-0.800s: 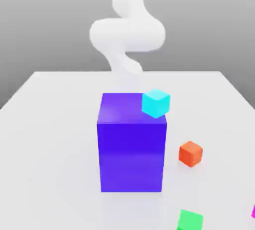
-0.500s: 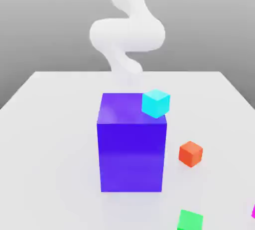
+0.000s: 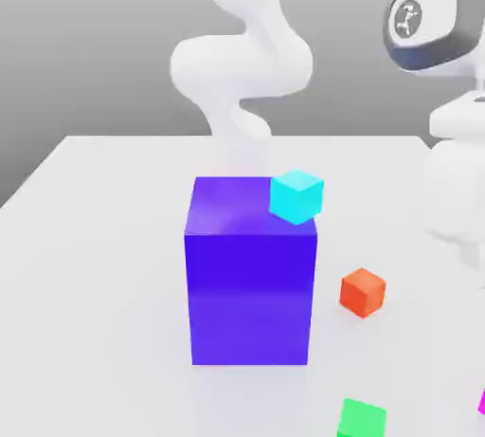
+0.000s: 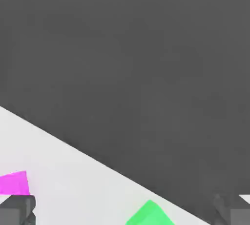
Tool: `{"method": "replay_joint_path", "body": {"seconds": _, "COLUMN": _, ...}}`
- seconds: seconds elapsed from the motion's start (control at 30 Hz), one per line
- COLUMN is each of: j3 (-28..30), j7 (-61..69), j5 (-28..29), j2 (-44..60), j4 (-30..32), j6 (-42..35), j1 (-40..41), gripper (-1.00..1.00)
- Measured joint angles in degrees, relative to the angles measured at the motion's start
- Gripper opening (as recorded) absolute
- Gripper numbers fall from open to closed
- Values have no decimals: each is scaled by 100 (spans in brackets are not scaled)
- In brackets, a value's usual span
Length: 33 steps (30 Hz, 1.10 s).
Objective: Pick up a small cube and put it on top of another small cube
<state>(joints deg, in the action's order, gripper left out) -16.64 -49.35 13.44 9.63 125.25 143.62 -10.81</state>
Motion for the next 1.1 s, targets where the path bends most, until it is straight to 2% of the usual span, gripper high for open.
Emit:
{"method": "replay_joint_path", "body": {"seconds": 0.23, "j3": -221, "j7": -7, "j5": 228, "j2": 1430, "j4": -165, "j6": 329, "j1": -477, "gripper": 0}}
{"method": "replay_joint_path", "body": {"seconds": 0.37, "j3": 13, "j7": -190, "j5": 523, "j2": 2256, "j4": -343, "j6": 817, "j1": -776, "gripper": 0}}
{"method": "replay_joint_path", "body": {"seconds": 0.4, "j3": 100, "j7": -245, "j5": 602, "j2": 2439, "j4": -390, "j6": 950, "j1": -848, "gripper": -100}}
{"method": "replay_joint_path", "body": {"seconds": 0.63, "j3": 113, "j7": -248, "j5": 608, "j2": 2473, "j4": -398, "j6": 974, "j1": -862, "gripper": -100}}
{"method": "replay_joint_path", "body": {"seconds": 0.77, "j3": -164, "j7": 2, "j5": 252, "j2": 1778, "j4": -203, "j6": 479, "j1": -610, "gripper": -100}}
{"method": "replay_joint_path", "body": {"seconds": 1.0, "j3": 306, "j7": 540, "j5": -636, "j2": 666, "j4": 605, "j6": 321, "j1": 691, "gripper": -100}}
{"method": "replay_joint_path", "body": {"seconds": 1.1, "j3": 517, "j7": 449, "j5": -521, "j2": 1067, "j4": 657, "j6": 786, "j1": 747, "gripper": -100}}
